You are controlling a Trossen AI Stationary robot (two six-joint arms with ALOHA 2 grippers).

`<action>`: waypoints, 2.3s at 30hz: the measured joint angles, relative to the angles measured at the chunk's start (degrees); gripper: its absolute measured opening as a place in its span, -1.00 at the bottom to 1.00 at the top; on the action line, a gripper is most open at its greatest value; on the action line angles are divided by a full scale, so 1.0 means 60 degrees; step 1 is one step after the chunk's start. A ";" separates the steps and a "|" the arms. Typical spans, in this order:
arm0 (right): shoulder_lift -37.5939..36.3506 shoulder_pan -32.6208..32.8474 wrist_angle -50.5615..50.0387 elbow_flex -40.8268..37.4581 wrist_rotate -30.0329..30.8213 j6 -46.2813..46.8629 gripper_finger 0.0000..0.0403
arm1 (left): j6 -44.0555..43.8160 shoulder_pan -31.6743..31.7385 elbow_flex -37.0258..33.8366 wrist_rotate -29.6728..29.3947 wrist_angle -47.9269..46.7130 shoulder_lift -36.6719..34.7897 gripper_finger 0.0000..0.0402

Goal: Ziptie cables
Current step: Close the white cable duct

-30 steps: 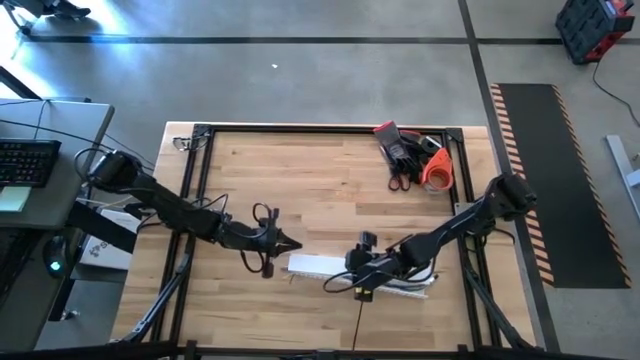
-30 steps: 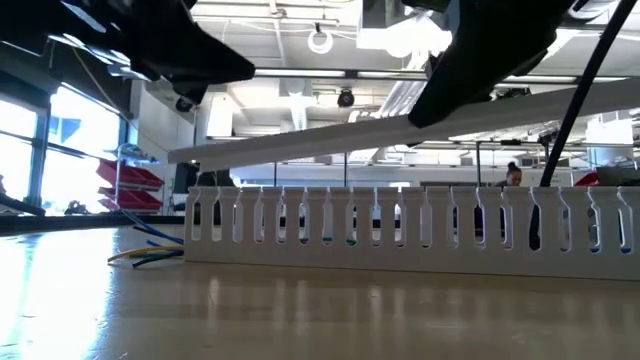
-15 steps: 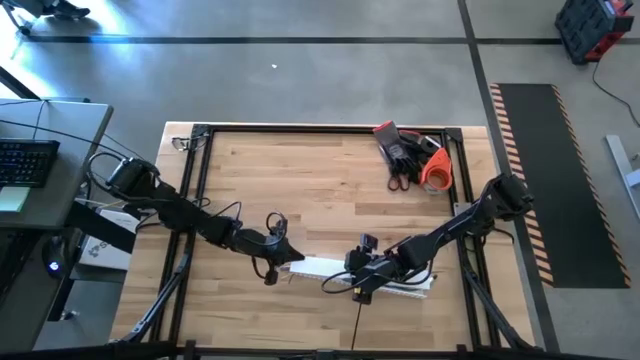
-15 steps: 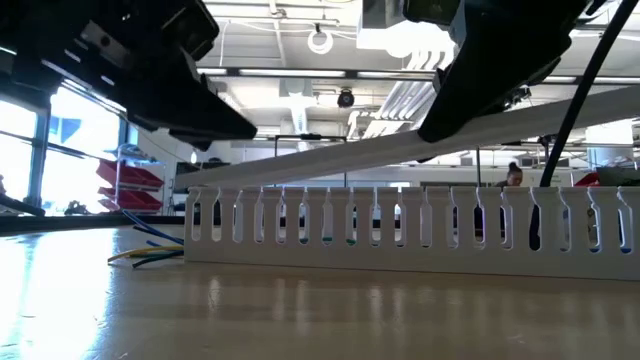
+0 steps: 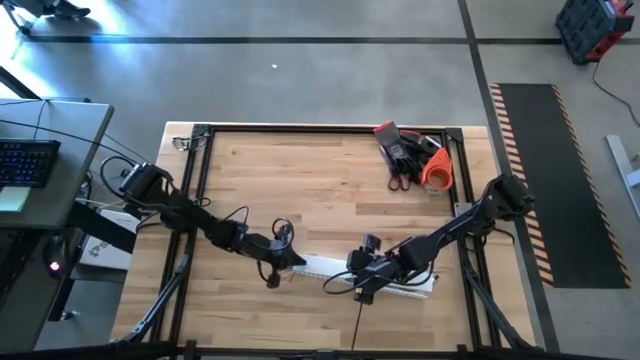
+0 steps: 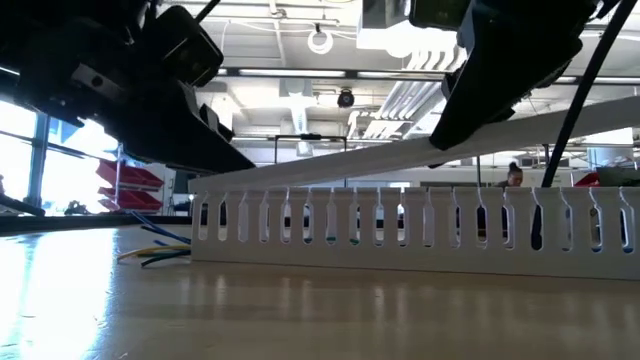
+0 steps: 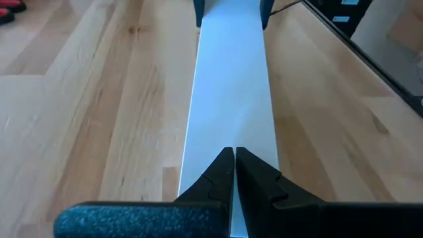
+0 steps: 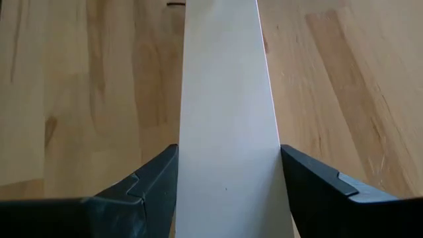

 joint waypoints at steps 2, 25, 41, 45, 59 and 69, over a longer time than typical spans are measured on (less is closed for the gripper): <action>0.0038 -0.0001 -0.0032 0.0000 -0.0066 0.0015 0.05 | -0.0008 0.0000 0.0018 0.0001 0.0038 0.0193 -1.00; 0.0774 0.0122 0.0109 0.0026 -0.0305 0.0298 0.04 | 0.0625 0.0597 0.0905 0.1150 0.0424 -0.0057 -1.00; 0.0799 0.0133 0.0069 0.0000 -0.0123 0.0199 0.04 | 0.0357 0.1146 0.2259 0.2549 0.0352 0.2481 -1.00; 0.0796 0.0131 0.0076 0.0000 -0.0125 0.0181 0.04 | 0.0357 0.1173 0.2248 0.2607 0.0404 0.2452 -1.00; 0.0799 0.0122 0.0149 0.0000 -0.0072 -0.0034 0.04 | 0.0525 0.1184 0.2200 0.2489 0.0157 0.2006 -1.00; 0.0814 0.0014 -0.0173 0.0264 -0.0254 -0.0388 0.04 | 0.1924 0.1038 0.2481 0.2589 -0.0010 0.1889 -0.52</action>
